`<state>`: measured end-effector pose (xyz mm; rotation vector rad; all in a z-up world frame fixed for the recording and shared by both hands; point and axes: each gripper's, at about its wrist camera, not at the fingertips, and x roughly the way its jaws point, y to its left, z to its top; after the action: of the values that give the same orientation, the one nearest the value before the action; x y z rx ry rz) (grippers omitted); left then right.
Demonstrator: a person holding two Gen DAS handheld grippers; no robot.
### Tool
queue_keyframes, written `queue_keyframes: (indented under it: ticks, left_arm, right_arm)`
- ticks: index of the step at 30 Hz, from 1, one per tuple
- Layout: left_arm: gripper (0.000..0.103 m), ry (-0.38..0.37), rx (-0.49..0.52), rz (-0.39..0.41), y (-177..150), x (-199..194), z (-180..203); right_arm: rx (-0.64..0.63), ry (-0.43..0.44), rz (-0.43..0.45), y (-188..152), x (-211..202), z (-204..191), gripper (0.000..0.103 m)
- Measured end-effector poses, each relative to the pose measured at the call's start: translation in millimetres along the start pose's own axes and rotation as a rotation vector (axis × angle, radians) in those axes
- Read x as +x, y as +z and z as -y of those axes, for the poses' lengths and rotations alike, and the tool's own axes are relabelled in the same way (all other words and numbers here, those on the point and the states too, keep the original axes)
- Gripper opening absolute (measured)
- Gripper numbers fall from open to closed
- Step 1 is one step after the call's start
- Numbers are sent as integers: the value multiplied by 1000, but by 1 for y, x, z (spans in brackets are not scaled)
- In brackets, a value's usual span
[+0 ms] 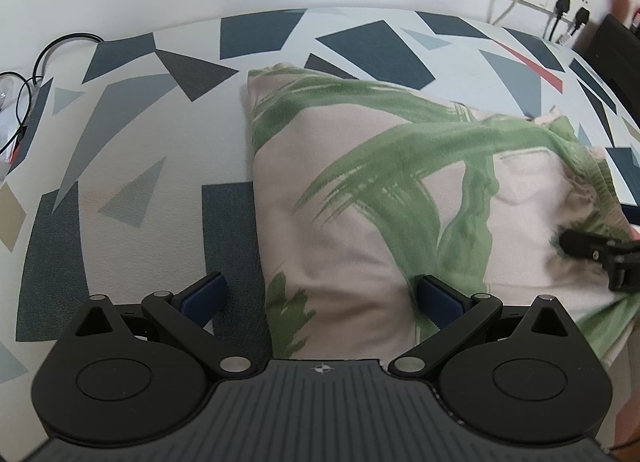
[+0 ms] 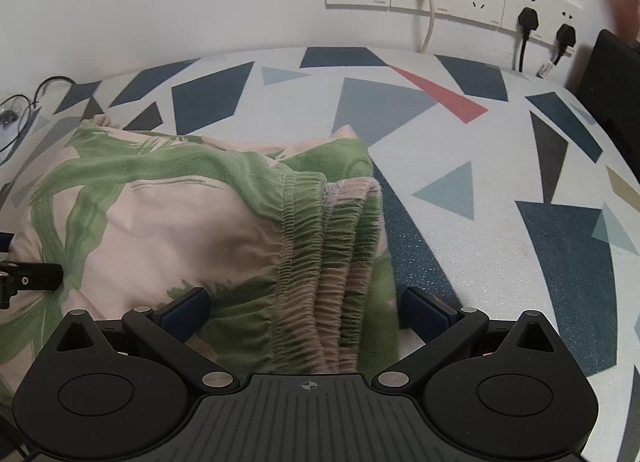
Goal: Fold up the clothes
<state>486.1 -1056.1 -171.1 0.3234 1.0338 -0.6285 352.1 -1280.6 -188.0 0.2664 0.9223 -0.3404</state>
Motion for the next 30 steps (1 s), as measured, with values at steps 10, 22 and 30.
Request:
queue_keyframes:
  ticks: [10, 22, 30]
  left_arm:
    - [103, 12, -5, 14, 5, 3, 13]
    - [102, -58, 77, 8, -5, -2, 13]
    - [103, -40, 68, 20, -6, -2, 7]
  right_arm:
    - [15, 0, 24, -2, -1, 10, 102]
    - [-16, 64, 14, 8, -4, 3, 102]
    - [-45, 38, 33, -6, -3, 21, 102]
